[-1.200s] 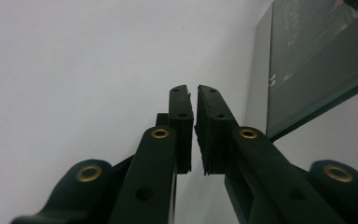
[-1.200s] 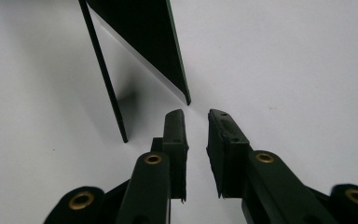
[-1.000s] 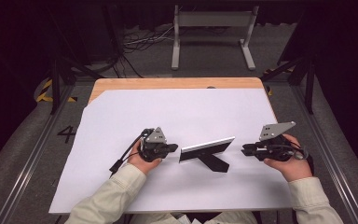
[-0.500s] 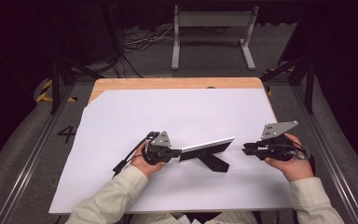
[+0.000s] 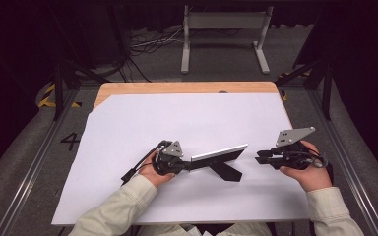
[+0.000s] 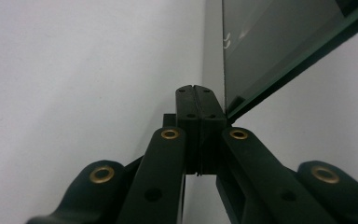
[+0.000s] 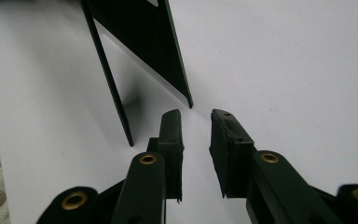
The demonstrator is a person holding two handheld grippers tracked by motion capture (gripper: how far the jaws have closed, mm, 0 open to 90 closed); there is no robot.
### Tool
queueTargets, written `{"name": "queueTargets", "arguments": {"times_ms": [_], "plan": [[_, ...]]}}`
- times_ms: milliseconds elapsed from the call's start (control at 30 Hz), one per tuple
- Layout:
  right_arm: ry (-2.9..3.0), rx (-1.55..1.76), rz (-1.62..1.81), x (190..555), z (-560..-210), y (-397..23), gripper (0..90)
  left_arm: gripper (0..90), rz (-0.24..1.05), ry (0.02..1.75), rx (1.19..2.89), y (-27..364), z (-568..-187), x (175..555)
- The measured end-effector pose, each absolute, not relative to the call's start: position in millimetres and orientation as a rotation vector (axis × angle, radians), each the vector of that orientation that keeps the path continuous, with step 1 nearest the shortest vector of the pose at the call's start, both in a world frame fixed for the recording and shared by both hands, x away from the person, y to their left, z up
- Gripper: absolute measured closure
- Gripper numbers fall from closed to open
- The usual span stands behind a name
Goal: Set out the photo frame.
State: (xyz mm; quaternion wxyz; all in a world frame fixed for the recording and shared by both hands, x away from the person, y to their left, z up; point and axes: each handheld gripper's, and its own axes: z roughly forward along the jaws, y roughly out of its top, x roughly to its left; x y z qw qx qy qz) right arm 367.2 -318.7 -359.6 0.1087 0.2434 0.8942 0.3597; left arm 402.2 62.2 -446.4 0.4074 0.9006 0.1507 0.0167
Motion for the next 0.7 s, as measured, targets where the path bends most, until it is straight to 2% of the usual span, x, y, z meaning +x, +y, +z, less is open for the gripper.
{"name": "queueTargets", "arguments": {"times_ms": [700], "plan": [[2.633,0.749,1.088,362.7,-351.1,-319.4,74.4,90.0,-0.051,0.165,2.342,44.8,-442.8,381.8]]}}
